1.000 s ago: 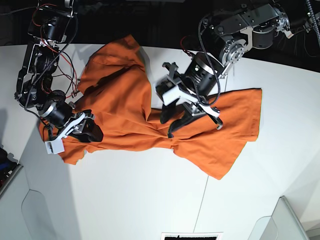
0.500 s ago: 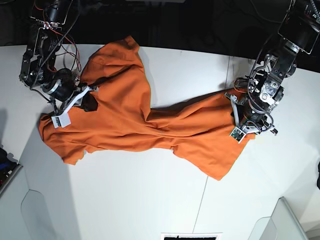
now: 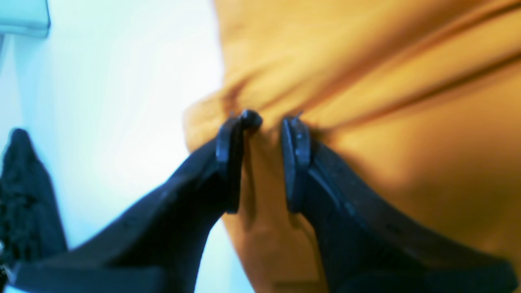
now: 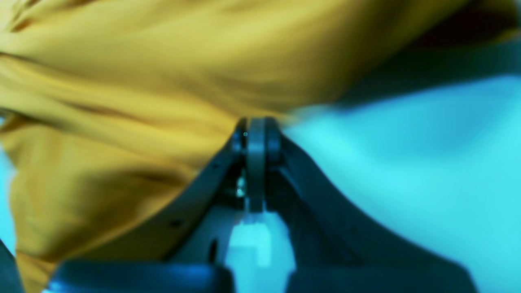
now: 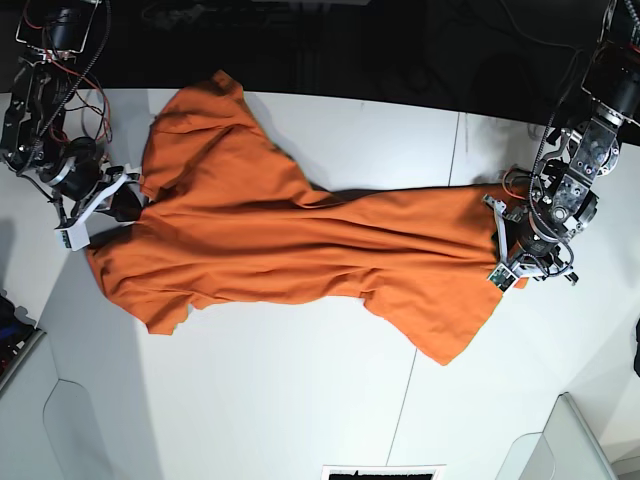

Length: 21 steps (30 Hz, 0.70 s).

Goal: Layout the t-shirt on the table in an organized manner, then fold the t-shirt properly

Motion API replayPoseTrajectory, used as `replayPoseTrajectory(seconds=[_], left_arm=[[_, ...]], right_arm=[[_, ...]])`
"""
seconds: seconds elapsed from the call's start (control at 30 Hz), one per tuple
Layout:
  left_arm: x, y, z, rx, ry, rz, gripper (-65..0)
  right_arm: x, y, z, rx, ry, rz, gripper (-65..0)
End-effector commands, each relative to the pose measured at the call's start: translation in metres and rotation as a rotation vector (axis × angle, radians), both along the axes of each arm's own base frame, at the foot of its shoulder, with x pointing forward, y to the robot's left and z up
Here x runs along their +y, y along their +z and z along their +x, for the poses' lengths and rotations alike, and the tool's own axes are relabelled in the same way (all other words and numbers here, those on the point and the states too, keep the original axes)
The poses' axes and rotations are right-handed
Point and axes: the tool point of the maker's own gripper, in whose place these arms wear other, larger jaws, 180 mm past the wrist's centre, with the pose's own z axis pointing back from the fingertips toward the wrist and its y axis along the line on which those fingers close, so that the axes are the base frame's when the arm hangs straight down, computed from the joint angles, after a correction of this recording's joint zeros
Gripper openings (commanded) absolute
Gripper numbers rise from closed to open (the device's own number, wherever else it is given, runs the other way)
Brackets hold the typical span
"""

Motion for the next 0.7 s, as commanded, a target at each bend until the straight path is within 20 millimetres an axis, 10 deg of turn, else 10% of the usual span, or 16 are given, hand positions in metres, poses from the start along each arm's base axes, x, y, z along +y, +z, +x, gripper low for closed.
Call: replayPoseTrajectory(seconds=[0.0, 0.27, 0.5, 0.67], left_arm=[[0.007, 0.020, 0.015, -0.055, 0.006, 0.008, -47.6], [-0.016, 0.044, 0.022, -0.096, -0.032, -0.017, -47.6], [-0.053, 0.093, 0.036, -0.247, -0.109, -0.096, -47.6], [-0.085, 0.087, 0.056, -0.231, -0.120, -0.200, -51.6]], right_arm=[[0.002, 0.027, 0.018, -0.083, 0.003, 0.028, -65.0], [0.040, 0.047, -0.012, -0.077, 0.137, 0.033, -65.0], [0.053, 0.022, -0.074, 0.027, 0.168, 0.038, -65.0], [0.066, 0.013, -0.088, 0.053, 0.169, 0.077, -65.0]])
